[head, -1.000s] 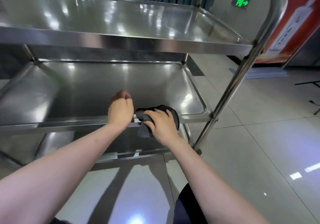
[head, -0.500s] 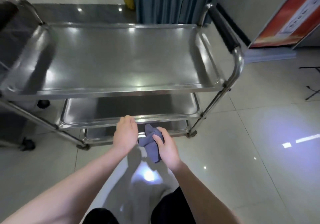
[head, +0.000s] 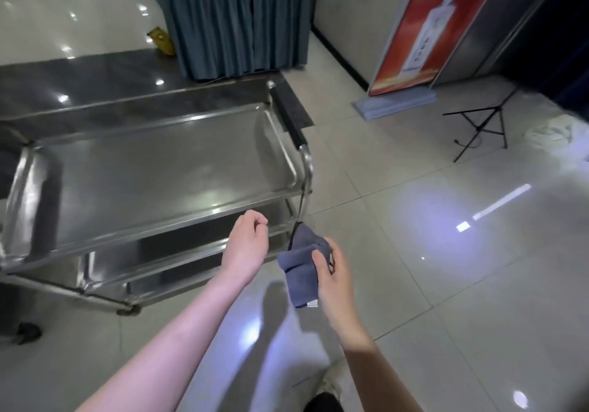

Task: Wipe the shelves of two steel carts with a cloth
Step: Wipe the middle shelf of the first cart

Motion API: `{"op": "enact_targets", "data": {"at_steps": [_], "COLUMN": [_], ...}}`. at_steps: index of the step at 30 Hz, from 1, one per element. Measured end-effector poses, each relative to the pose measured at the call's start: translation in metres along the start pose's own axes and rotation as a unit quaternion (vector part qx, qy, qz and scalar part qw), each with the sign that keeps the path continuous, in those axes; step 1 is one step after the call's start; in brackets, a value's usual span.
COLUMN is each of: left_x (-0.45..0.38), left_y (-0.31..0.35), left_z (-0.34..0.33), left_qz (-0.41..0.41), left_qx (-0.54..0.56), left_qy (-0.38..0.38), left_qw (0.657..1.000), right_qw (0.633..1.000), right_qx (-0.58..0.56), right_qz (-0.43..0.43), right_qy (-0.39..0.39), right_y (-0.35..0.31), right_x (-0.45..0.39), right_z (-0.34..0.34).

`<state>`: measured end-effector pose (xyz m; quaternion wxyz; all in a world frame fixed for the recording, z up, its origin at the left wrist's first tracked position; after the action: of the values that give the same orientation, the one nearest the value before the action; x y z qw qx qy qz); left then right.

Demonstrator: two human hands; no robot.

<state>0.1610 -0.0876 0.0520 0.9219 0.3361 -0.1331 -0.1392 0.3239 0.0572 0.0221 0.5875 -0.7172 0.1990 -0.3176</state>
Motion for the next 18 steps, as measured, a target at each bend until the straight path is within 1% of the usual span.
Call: {"op": "enact_targets", "data": {"at_steps": [2, 4, 9, 11, 13, 18], "left_x": [0.0, -0.001, -0.006, -0.011, -0.019, -0.067], "left_y": [0.039, 0.078, 0.164, 0.191, 0.213, 0.259], "left_z": [-0.015, -0.034, -0.085, -0.102, -0.115, -0.125], "left_qz": [-0.01, -0.015, -0.025, -0.018, -0.012, -0.043], "left_qx": [0.022, 0.035, 0.058, 0.068, 0.069, 0.058], "left_qy": [0.008, 0.013, 0.018, 0.021, 0.025, 0.052], "left_qw": [1.0, 0.999, 0.998, 0.997, 0.997, 0.996], "right_qw": [0.999, 0.998, 0.997, 0.996, 0.997, 0.996], "right_qx": [-0.015, -0.029, -0.042, -0.04, -0.041, -0.048], "right_qz": [0.02, 0.039, 0.057, 0.065, 0.056, 0.049], "right_qy": [0.03, 0.044, 0.038, 0.037, 0.043, 0.056], "right_y": [-0.027, -0.053, -0.11, -0.129, -0.143, -0.169], "right_x": [-0.012, -0.026, -0.072, -0.096, -0.121, -0.195], "right_z": [0.036, 0.07, 0.148, 0.175, 0.198, 0.227]}}
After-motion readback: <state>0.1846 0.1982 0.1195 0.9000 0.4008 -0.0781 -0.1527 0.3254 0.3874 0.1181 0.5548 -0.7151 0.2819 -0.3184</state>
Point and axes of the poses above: each hand's wrist, its own x-axis away from the middle knuckle, its own z-axis out of the back of the hand, y = z × x, the point moved 8 cm from there along -x, towards the middle knuckle, and after that the axes turned 15 degrees about -x, right-handed, at the moved point
